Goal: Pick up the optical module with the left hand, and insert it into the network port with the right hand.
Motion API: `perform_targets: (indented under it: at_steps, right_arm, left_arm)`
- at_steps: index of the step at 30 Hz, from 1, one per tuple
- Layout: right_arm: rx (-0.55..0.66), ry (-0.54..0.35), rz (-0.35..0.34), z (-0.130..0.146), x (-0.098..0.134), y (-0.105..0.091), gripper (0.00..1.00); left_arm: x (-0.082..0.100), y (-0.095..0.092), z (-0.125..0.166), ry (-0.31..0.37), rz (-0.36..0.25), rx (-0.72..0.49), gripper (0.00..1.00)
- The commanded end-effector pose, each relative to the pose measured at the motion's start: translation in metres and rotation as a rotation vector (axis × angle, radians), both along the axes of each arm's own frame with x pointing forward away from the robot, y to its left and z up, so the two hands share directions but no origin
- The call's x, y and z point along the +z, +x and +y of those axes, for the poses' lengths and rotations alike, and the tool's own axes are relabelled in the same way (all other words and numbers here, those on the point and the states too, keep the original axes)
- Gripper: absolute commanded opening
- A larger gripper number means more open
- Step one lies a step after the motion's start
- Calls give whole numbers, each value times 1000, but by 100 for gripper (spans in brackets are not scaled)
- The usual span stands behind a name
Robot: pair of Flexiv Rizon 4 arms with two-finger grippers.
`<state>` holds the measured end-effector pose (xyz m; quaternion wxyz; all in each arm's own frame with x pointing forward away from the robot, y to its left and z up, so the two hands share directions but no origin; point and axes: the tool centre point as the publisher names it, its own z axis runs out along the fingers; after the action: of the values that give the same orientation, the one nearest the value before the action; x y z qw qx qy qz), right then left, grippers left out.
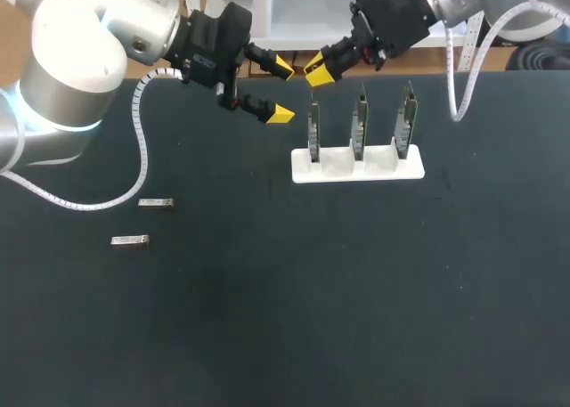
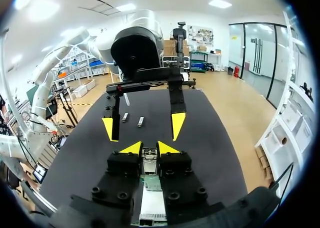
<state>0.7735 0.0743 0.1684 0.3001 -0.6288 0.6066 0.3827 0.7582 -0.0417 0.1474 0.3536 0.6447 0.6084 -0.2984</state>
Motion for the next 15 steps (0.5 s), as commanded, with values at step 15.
perform_targets:
  at_steps: [15]
  right_arm:
    - [7,-38,-35,2,7,-8,0]
  left_arm:
    - [1,1,0,5,3,-1,100]
